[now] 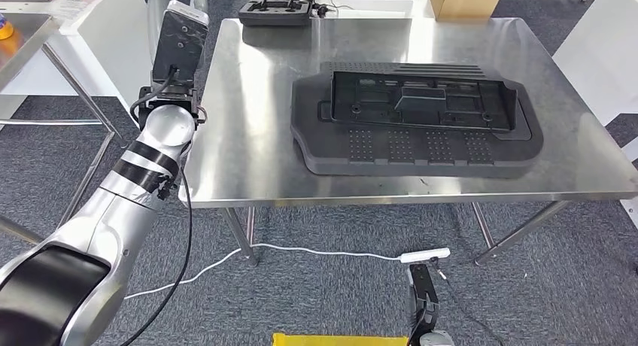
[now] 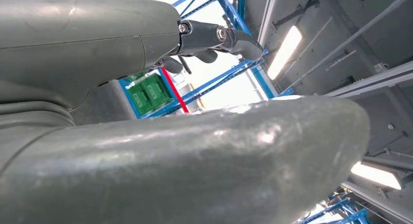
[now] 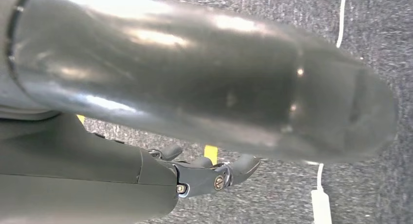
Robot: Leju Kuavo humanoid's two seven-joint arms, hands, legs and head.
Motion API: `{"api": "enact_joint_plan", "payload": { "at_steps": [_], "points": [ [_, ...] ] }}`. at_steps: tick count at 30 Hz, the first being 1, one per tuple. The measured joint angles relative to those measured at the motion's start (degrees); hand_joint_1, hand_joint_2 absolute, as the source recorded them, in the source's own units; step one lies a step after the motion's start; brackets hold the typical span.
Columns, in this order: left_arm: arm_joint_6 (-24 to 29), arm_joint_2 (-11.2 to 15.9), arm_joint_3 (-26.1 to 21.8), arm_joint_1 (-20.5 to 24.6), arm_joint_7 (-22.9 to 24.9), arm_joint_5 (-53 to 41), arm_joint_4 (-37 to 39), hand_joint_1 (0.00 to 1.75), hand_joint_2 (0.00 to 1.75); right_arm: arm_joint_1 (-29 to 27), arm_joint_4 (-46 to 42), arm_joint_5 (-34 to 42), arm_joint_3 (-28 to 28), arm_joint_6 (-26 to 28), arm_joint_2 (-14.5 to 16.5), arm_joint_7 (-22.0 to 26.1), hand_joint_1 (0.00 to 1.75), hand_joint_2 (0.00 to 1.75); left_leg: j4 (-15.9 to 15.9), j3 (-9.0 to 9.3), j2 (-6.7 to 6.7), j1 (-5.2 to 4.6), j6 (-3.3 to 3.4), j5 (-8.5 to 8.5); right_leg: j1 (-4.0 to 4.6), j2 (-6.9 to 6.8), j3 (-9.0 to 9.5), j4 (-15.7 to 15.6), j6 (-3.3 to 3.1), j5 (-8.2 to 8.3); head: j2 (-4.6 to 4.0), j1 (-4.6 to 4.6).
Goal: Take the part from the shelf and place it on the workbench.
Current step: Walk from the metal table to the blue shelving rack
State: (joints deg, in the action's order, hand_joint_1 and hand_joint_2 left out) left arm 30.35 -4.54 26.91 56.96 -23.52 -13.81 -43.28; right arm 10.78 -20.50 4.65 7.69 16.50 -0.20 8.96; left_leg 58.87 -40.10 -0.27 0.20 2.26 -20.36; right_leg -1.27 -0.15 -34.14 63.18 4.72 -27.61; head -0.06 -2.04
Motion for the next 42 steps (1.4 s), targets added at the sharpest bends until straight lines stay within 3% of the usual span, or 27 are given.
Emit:
{"api": "enact_joint_plan", "payload": {
  "at_steps": [2, 5, 6, 7, 10, 11, 12, 13, 16, 18, 22, 27, 32, 35, 37, 40, 41, 42],
  "points": [
    [0.12, 0.02, 0.04, 0.03, -0.06, -0.04, 0.01, 0.0, 0.0, 0.02, 0.0, -0.01, 0.01, 0.0, 0.0, 0.03, 0.0, 0.0, -0.05, -0.54, -0.02, -0.13, -0.66, 1.02, 0.27, 0.23, 2.87, -4.44, -0.83, -0.28, 0.0, -0.08],
    [0.16, 0.15, 0.14, 0.11, -0.16, -0.06, 0.08, 0.0, 0.0, 0.0, 0.01, -0.01, 0.05, 0.0, 0.05, 0.04, 0.0, 0.0, -0.3, -0.9, -0.09, -0.03, -1.66, 1.92, 0.16, 0.28, 2.33, -4.83, -2.24, 0.73, -0.01, -0.15],
    [0.15, 0.25, 0.16, 0.17, -0.16, -0.03, 0.11, 0.0, 0.0, 0.05, 0.01, -0.01, 0.07, 0.0, 0.08, 0.04, 0.0, 0.0, 0.29, -1.3, -0.1, 0.05, -1.96, 1.08, -0.06, 0.19, 1.97, -4.95, -2.8, 1.17, -0.01, -0.26],
    [0.15, 0.37, 0.16, 0.22, -0.15, 0.03, 0.15, 0.0, 0.0, 0.09, 0.01, 0.01, 0.08, 0.0, 0.1, 0.04, 0.0, 0.0, 2.12, -2.05, -0.1, 0.14, -2.26, -0.87, -0.3, 0.07, 1.52, -5.07, -3.36, 1.67, -0.01, -0.37],
    [0.14, 0.57, 0.19, 0.19, -0.16, 0.31, 0.25, 0.0, 0.0, 0.12, 0.0, 0.08, 0.09, -0.01, 0.09, 0.04, 0.0, 0.0, 12.98, -5.14, 0.0, 0.4, -3.09, -8.16, -0.29, -0.12, 0.02, -5.04, -4.15, 2.94, -0.01, -0.5],
    [0.14, 0.6, 0.19, 0.1, -0.17, 0.38, 0.28, 0.0, 0.0, 0.11, 0.0, 0.09, 0.1, -0.03, 0.09, 0.04, 0.0, 0.0, 15.66, -5.53, 0.01, 0.5, -3.26, -8.95, -0.28, -0.16, -0.46, -5.01, -4.09, 3.32, -0.01, -0.49],
    [0.14, 0.61, 0.2, 0.02, -0.19, 0.45, 0.31, 0.0, 0.0, 0.09, 0.01, 0.09, 0.11, -0.08, 0.09, 0.04, 0.0, 0.0, 16.24, -4.84, 0.01, 0.6, -3.33, -8.67, -0.31, -0.17, -0.9, -4.99, -3.96, 3.66, -0.01, -0.51],
    [0.15, 0.62, 0.21, -0.01, -0.21, 0.5, 0.32, 0.0, 0.0, 0.06, 0.01, 0.09, 0.14, -0.14, 0.09, 0.04, 0.0, 0.0, 14.47, -2.96, 0.02, 0.68, -3.31, -7.7, -0.36, -0.18, -1.25, -4.97, -3.77, 3.96, -0.01, -0.5],
    [0.19, 0.62, 0.24, 0.26, -0.35, 0.48, 0.28, 0.0, 0.0, 0.01, 0.01, -0.01, 0.24, -0.24, 0.09, 0.07, 0.0, 0.0, 3.45, 5.06, -0.02, 0.54, -2.73, -5.86, -0.38, -0.18, -1.9, -4.94, -2.95, 4.66, -0.01, -0.43],
    [0.23, 0.66, 0.26, 0.38, -0.39, 0.45, 0.25, 0.0, 0.0, 0.03, 0.01, -0.21, 0.34, -0.22, 0.1, 0.11, 0.0, 0.0, 0.6, 6.62, -0.09, 0.13, -2.25, -6.18, -0.3, -0.22, -2.12, -4.91, -2.35, 5.01, -0.01, -0.4],
    [0.28, 0.75, 0.32, 0.36, -0.39, 0.46, 0.24, 0.0, 0.0, -0.04, 0.02, -0.56, 0.51, -0.02, 0.09, 0.13, 0.0, 0.0, 0.18, 6.06, -0.14, -0.21, -1.7, -5.62, -0.11, -0.29, -2.29, -5.41, -2.23, 5.59, -0.01, -0.35],
    [0.27, 0.77, 0.36, 0.31, -0.36, 0.46, 0.25, 0.0, 0.0, -0.03, 0.02, -0.7, 0.89, 0.08, 0.11, 0.13, 0.0, 0.0, 0.28, 5.29, -0.19, -0.71, -0.83, -5.12, -0.51, -0.33, -2.47, -6.34, -0.95, 6.55, -0.01, -0.38],
    [0.27, 0.83, 0.36, 0.31, -0.35, 0.46, 0.28, 0.0, 0.0, -0.02, 0.02, -0.85, 0.95, 0.09, 0.09, 0.13, 0.0, 0.0, 0.59, 4.75, -0.21, -1.14, -0.2, -4.84, -0.91, -0.34, -2.62, -6.71, -0.14, 7.11, -0.01, -0.4],
    [0.28, 0.85, 0.36, 0.45, -0.35, 0.46, 0.28, 0.0, 0.0, -0.02, 0.02, -0.92, 0.98, 0.09, 0.08, 0.13, 0.0, 0.0, 0.07, 4.78, -0.21, -0.85, 0.77, -4.2, -1.06, -0.33, -3.2, -6.35, 0.21, 6.8, -0.01, -0.39],
    [0.29, 0.84, 0.37, 0.59, -0.34, 0.46, 0.28, 0.0, 0.0, -0.02, 0.02, -0.94, 0.98, 0.09, 0.03, 0.13, 0.0, 0.0, -0.36, 4.76, -0.19, -0.48, 1.48, -3.68, -0.97, -0.21, -5.34, -1.96, -0.23, 4.33, -0.01, -0.22],
    [0.29, 0.84, 0.38, 0.26, -0.31, 0.46, 0.32, 0.0, 0.0, -0.07, 0.03, -0.96, 1.01, 0.09, 0.01, 0.13, 0.0, 0.0, -0.36, 4.31, -0.37, -0.61, 1.69, -3.37, -0.74, -0.12, -9.97, 9.54, -0.75, -0.27, -0.01, -0.11],
    [0.29, 0.84, 0.39, 0.13, -0.3, 0.46, 0.37, 0.0, 0.0, -0.08, 0.04, -0.96, 1.03, 0.09, -0.01, 0.13, 0.0, 0.0, -0.35, 4.22, -0.51, -0.65, 1.62, -3.29, -0.66, -0.11, -10.2, 10.64, -0.63, -0.56, -0.01, -0.11],
    [0.29, 0.84, 0.39, 0.07, -0.29, 0.46, 0.41, 0.0, 0.0, -0.08, 0.05, -0.96, 1.04, 0.09, -0.04, 0.14, 0.0, 0.0, -0.34, 4.18, -0.69, -0.67, 1.52, -3.22, -0.59, -0.1, -9.16, 9.15, -0.4, 0.05, -0.01, -0.11]
  ]
}}
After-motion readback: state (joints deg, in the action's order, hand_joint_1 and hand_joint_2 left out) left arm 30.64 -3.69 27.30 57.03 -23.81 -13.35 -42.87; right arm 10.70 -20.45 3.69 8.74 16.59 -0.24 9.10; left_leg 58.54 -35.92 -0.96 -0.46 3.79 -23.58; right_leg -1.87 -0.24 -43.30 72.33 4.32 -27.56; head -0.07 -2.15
